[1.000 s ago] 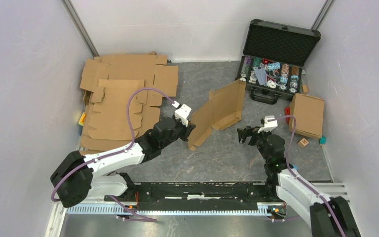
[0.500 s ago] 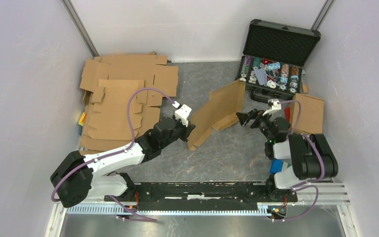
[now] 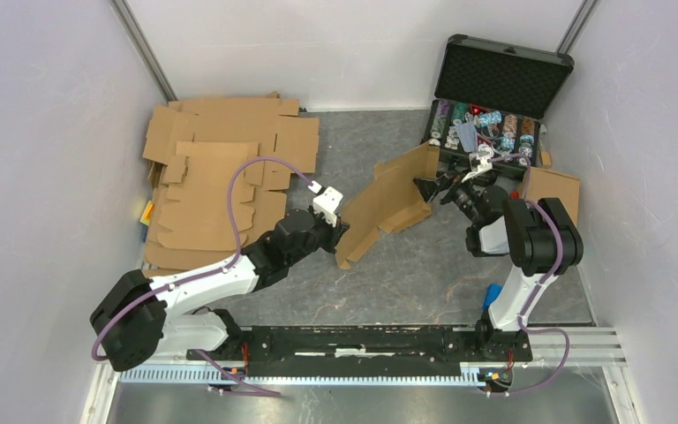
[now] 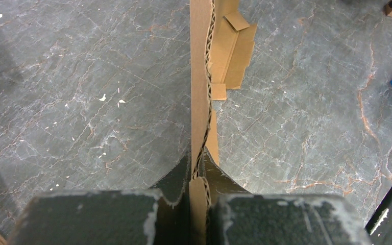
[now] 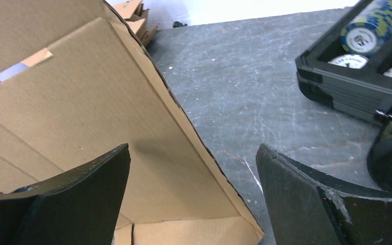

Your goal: Fold the paper box

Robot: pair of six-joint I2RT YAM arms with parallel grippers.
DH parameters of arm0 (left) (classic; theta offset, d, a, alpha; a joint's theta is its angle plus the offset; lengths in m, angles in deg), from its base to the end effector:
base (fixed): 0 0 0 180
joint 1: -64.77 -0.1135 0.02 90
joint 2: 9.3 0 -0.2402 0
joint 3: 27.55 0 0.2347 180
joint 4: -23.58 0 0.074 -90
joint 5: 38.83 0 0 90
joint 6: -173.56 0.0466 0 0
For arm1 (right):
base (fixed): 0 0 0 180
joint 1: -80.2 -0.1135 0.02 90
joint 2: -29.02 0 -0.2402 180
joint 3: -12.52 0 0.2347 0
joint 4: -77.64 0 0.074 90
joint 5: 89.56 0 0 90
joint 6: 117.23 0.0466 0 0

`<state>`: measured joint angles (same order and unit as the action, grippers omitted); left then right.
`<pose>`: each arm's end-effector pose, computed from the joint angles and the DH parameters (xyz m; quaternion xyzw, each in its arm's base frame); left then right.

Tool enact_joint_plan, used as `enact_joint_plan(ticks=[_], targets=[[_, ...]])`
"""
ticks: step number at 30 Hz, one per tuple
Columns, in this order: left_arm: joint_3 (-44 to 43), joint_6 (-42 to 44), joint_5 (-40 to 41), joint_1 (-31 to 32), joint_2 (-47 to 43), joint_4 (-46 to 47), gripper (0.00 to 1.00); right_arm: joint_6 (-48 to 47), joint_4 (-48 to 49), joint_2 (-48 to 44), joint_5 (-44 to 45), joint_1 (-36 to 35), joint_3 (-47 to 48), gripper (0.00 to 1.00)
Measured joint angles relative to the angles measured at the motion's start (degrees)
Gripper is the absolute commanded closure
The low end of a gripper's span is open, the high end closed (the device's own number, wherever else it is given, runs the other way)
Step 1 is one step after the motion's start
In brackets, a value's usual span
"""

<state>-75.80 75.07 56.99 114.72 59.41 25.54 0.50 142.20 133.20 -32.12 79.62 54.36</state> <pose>0.1753 -0.2012 0.2171 0.2592 0.7686 -0.2489 0.5294 0.3007 0.0281 0.1429 -0.0402 0.6943 0.3576 0.6232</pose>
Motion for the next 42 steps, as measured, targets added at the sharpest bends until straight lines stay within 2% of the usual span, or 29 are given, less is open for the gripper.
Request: enact_joint_plan(ticks=[4,7,10,17,25,28,32,38,42], targets=[[0.0,0.0,-0.1,0.0,0.0,0.0,0.92,1.6,2.8,1.7,-2.7,-0.1,1.4,0.08],[0.0,0.0,-0.1,0.0,0.0,0.0,0.92,3.1,4.1,1.8,-4.4,-0.3,0.5,0.19],[0.0,0.0,-0.1,0.0,0.0,-0.1,0.92,4.2,4.4,1.2,-4.9,-0.6,-2.6,0.33],[0.0,0.0,0.2,-0.1,-1.2,-1.1,0.92,3.8,4.6,-5.2,-2.9,-1.7,-10.9,0.49],[0.0,0.0,1.6,-0.2,-2.1,-1.3,0.92,-2.4,1.8,-18.2,4.1,-9.1,-19.5,0.49],[0.0,0.0,1.6,-0.2,-2.1,-1.3,0.92,-5.4,-3.8,-24.5,8.3,-11.8,-21.6,0.42],[0.0,0.0,1.1,-0.3,-2.1,-1.3,0.92,-8.3,-12.9,-29.9,13.8,-14.6,-21.7,0.41],[0.0,0.1,0.6,-0.3,-2.0,-1.6,0.92,-8.3,-20.2,-31.4,17.5,-15.2,-22.8,0.16],[0.0,0.1,0.4,-0.3,-1.4,-1.6,0.92,-8.5,-22.8,-31.3,18.3,-15.2,-23.3,0.12]])
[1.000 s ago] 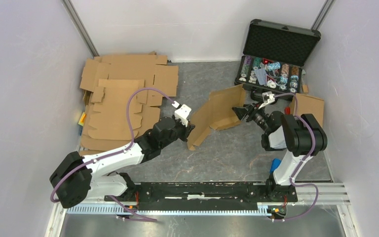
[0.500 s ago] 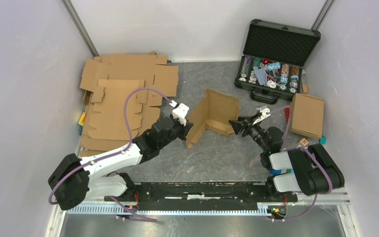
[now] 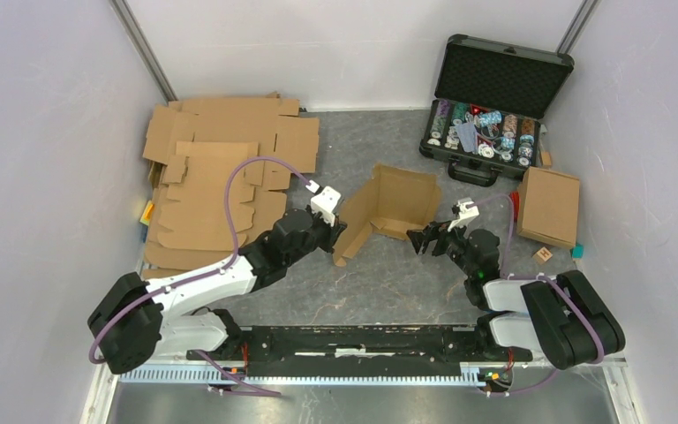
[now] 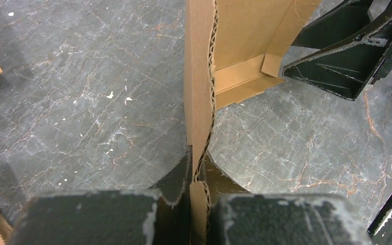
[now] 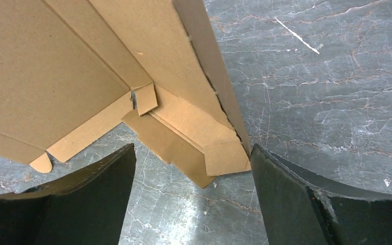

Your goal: Fold the paper box

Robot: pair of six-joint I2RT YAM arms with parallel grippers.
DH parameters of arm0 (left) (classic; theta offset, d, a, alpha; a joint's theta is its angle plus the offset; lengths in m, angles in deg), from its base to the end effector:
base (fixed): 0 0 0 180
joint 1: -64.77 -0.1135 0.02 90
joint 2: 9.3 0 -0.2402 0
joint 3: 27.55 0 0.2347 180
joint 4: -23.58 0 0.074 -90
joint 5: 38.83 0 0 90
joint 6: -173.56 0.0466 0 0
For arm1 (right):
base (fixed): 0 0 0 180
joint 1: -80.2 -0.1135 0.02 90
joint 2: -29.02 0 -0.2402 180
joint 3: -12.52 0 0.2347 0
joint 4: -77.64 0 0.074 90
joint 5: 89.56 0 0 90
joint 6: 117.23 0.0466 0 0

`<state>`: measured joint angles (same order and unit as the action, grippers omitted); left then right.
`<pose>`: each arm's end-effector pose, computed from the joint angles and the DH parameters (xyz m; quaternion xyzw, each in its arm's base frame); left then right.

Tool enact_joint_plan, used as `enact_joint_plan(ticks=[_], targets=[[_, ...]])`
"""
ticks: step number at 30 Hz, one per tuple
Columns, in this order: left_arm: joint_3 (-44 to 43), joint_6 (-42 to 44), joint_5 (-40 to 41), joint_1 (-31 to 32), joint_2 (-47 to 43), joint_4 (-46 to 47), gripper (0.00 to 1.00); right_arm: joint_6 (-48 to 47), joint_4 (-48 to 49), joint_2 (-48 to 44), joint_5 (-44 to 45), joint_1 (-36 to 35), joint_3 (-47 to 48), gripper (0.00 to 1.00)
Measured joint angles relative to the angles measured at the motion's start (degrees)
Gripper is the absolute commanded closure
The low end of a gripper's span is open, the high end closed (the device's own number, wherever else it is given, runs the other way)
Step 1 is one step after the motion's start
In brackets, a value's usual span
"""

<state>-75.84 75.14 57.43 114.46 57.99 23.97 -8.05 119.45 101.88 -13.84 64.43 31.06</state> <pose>0.1742 -0.1974 0.2203 0.2560 0.7701 -0.2442 0.5308 0.1917 0.0661 0.1266 -0.0547 0.7759 0.2789 0.5632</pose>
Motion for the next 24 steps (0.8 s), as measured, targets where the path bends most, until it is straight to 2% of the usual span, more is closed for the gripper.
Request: enact_joint_plan(ticks=[4,6,9,12,14,24], targets=[[0.0,0.0,-0.4,0.0,0.5,0.0,0.92,-0.1,0.0,0.9,0.3,-0.5,0.0,0.1],[0.0,0.0,-0.4,0.0,0.5,0.0,0.92,-0.2,-0.1,1.7,0.9,-0.7,0.0,0.02],[0.0,0.2,-0.4,0.0,0.5,0.0,0.91,-0.5,-0.2,2.3,2.4,-0.7,0.0,0.02],[0.0,0.4,-0.4,0.0,0.5,0.0,0.91,-0.9,0.5,2.6,2.7,-0.7,0.0,0.1],[0.0,0.4,-0.4,0.0,0.5,0.0,0.92,-1.1,1.7,3.5,2.2,-0.7,0.0,0.12],[0.0,0.5,-0.5,0.0,0.5,0.0,0.91,-2.4,5.7,4.3,1.5,-1.1,-0.1,0.03]])
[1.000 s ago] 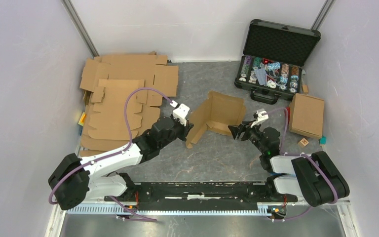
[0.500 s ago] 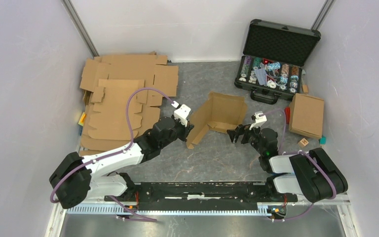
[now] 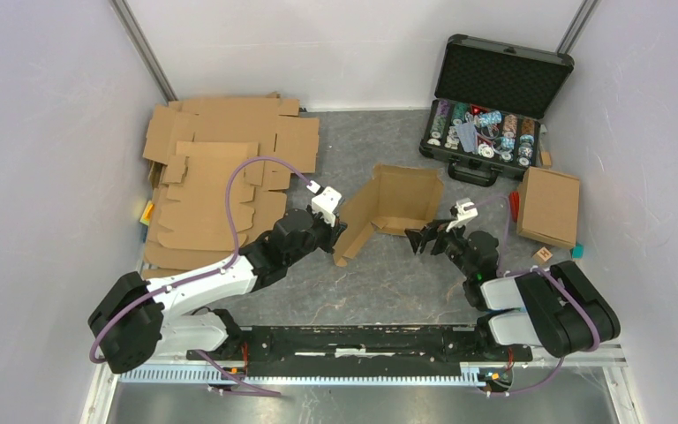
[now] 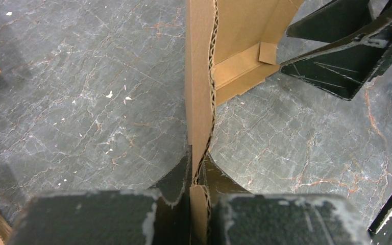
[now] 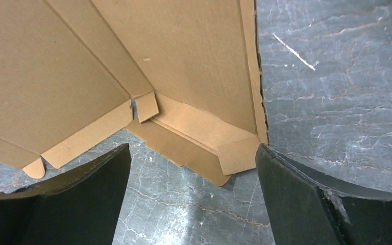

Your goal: Fold the paper box

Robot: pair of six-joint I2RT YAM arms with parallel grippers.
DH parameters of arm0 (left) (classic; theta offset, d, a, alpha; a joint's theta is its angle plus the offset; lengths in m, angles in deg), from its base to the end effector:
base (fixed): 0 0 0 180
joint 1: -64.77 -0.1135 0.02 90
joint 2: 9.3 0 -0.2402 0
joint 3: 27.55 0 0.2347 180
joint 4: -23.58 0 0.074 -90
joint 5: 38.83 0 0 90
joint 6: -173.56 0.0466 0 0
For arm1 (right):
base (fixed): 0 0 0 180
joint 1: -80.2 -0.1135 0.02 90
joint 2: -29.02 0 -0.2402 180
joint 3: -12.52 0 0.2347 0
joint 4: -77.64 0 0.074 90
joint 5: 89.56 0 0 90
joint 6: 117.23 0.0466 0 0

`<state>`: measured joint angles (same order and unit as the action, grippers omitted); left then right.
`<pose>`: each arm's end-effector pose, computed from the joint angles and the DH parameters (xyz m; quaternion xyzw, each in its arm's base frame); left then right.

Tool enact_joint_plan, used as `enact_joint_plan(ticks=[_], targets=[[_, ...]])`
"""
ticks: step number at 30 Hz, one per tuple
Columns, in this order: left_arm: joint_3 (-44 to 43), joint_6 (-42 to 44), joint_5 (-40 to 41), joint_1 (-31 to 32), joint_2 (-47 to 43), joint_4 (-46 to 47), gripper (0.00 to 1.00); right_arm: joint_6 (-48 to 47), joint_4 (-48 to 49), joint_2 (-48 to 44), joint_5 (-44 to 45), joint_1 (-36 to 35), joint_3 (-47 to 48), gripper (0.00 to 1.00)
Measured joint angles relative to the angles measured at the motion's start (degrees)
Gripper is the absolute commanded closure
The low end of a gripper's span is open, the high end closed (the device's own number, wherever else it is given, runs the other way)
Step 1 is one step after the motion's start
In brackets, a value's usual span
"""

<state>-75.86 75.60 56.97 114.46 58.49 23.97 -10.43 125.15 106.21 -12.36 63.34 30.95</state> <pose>0.1745 -0.1984 0.2182 0.2623 0.7706 -0.2432 0.5274 0.1938 0.0695 0.1238 -0.0711 0.7682 0.2650 0.5785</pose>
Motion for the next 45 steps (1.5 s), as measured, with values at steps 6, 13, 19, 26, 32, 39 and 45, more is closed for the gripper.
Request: enact_joint_plan(ticks=[6,13,19,26,32,39,45], targets=[[0.0,0.0,0.0,0.0,0.0,0.0,0.92,-0.2,3.5,-4.8,0.5,1.2,-2.4,0.02],[0.0,0.0,0.0,0.0,0.0,-0.1,0.91,-3.0,7.5,-7.1,5.0,2.8,-2.4,0.02],[-0.1,0.0,0.0,0.0,0.0,-0.2,0.91,-6.2,9.2,-0.1,5.7,3.0,-0.7,0.11],[-0.4,0.0,0.0,0.0,0.0,-0.6,0.91,-6.8,9.3,4.4,3.8,1.7,2.2,0.21],[-0.6,0.0,0.1,0.0,0.0,-1.4,0.91,-7.2,9.6,7.1,5.5,0.8,4.4,0.28],[-0.7,0.0,0.1,-0.1,0.0,-1.6,0.91,-8.0,10.4,9.0,8.8,1.4,6.6,0.35],[-0.9,0.0,0.1,-0.1,0.0,-1.9,0.91,-8.1,10.7,11.8,7.3,3.4,10.0,0.64]])
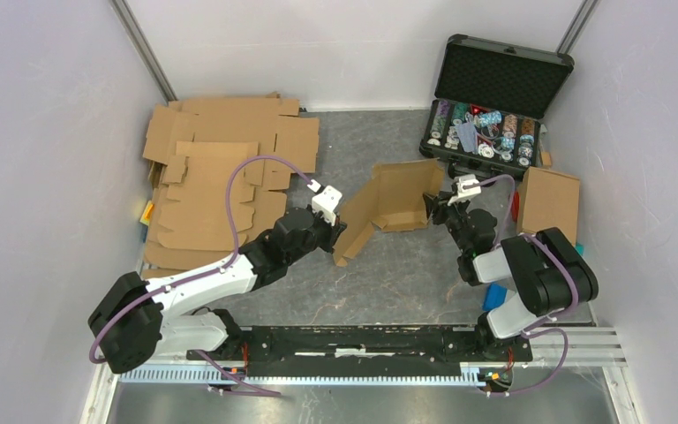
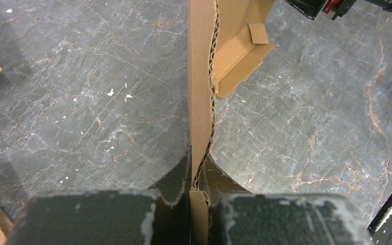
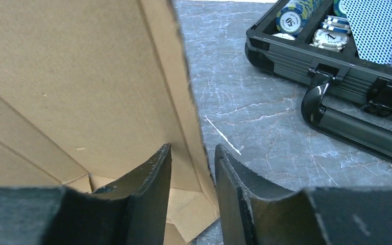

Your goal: Fold the paper box

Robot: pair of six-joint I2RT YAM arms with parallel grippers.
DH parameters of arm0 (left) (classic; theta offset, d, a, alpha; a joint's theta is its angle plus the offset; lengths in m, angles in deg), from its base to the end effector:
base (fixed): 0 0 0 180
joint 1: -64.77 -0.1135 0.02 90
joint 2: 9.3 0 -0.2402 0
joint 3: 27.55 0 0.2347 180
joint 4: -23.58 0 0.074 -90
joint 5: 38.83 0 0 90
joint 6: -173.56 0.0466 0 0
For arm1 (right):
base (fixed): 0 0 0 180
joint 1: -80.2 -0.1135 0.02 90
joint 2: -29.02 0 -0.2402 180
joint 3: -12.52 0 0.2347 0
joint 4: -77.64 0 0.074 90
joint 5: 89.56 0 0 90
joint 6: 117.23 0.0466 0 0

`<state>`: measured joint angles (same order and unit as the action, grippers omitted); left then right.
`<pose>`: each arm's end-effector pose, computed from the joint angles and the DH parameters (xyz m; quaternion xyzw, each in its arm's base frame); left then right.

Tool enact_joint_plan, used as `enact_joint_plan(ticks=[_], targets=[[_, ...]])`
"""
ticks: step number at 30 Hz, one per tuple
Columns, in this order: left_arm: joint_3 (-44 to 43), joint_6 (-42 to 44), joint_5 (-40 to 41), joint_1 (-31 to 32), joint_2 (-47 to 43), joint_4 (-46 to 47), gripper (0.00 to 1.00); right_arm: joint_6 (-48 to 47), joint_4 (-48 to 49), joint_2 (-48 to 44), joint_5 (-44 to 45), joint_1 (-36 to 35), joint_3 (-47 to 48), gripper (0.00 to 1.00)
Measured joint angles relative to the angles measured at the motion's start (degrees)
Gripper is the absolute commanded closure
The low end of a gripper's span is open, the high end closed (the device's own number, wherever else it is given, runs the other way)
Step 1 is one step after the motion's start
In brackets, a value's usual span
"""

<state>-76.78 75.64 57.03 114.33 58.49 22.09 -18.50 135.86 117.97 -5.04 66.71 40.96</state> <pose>0.1754 -0.1984 0.2199 0.2635 0.7753 -0.2385 0.5221 0.2435 0.0630 0.1446 -0.0630 0.7183 0.1672 0.6724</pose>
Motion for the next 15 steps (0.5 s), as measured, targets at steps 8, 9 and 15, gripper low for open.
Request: enact_joint_plan(ticks=[8,9,15], targets=[[-0.2,0.0,0.0,-0.2,0.1,-0.2,0.9,-0.7,0.5,2.4,-3.9,0.0,2.2,0.95],[-0.2,0.0,0.1,-0.2,0.1,-0.3,0.9,-0.9,0.5,2.3,-4.0,-0.2,2.2,0.98],[-0.2,0.0,1.6,-0.6,-0.2,-0.6,0.9,-1.3,-1.3,-0.7,-2.2,-4.1,0.9,1.0]])
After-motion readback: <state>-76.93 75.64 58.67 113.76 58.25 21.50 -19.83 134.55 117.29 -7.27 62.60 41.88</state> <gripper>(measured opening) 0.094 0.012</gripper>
